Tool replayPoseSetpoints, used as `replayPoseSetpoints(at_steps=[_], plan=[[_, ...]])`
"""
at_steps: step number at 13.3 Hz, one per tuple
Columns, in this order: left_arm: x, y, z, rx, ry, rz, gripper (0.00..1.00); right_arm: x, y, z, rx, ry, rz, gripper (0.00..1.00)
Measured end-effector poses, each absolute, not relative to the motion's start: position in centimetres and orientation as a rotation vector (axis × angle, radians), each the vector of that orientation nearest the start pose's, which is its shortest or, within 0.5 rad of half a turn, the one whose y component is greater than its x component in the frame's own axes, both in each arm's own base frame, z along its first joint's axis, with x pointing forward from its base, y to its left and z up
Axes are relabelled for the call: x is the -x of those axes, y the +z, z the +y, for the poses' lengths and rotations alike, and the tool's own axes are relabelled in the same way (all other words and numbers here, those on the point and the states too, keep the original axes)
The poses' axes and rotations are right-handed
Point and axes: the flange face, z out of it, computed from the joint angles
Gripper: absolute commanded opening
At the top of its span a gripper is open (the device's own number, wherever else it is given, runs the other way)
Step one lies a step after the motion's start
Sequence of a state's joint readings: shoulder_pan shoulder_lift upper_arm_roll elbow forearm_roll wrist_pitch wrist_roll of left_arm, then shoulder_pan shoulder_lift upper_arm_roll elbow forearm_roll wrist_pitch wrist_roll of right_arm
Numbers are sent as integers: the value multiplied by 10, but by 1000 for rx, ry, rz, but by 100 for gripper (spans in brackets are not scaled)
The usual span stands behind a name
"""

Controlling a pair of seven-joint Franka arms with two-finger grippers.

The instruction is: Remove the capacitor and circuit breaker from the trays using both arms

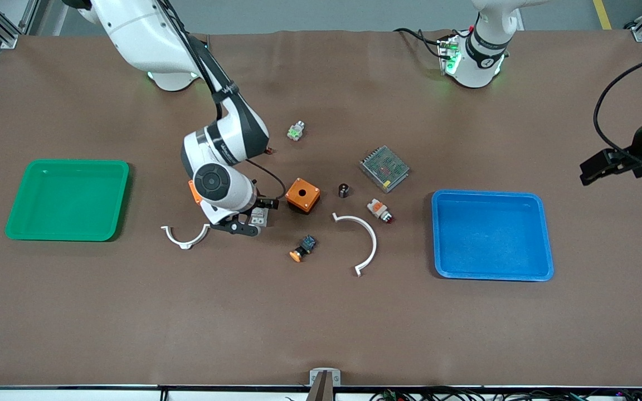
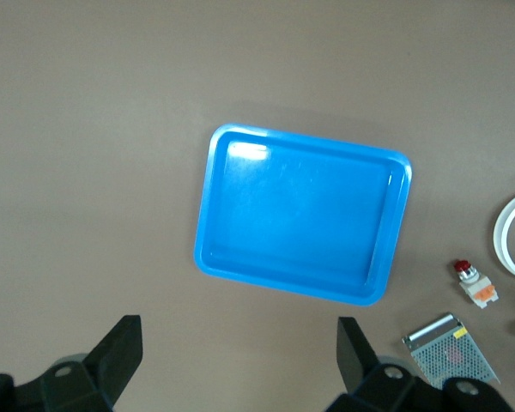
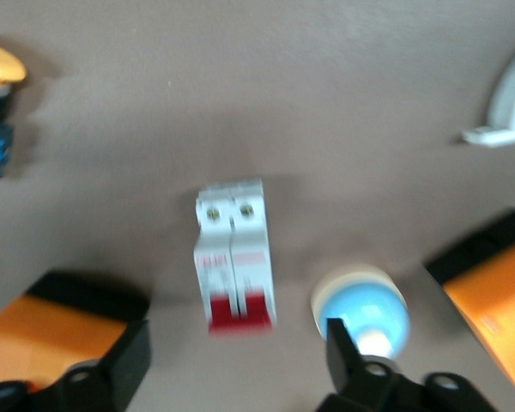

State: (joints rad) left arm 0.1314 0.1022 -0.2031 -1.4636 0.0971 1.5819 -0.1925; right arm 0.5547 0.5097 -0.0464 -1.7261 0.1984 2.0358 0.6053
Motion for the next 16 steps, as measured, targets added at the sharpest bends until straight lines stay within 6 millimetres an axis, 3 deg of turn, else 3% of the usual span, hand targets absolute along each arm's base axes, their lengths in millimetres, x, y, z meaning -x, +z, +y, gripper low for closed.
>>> replayPoseSetpoints(at_steps=[2,5,8,12,14,16], plan=[[-568,624,-29,3063,-33,-189,100,-554,335,303,3097,424,322,100],[-549,624,-32,3064,-16,-184,100,-540,413,243,3114,395,296,100],[-544,621,-30,3075,-3,-193,100,-523,449,143,3075,358,189,100],[-545,617,-28,3075,3,-199,100,-527,482,8,3083,260,98,100],[-546,617,-28,3075,-3,-199,100,-530,513,-24,3082,225,111,100],[-547,616,-28,3077,-18,-198,100,-531,563,-31,3084,184,117,100]])
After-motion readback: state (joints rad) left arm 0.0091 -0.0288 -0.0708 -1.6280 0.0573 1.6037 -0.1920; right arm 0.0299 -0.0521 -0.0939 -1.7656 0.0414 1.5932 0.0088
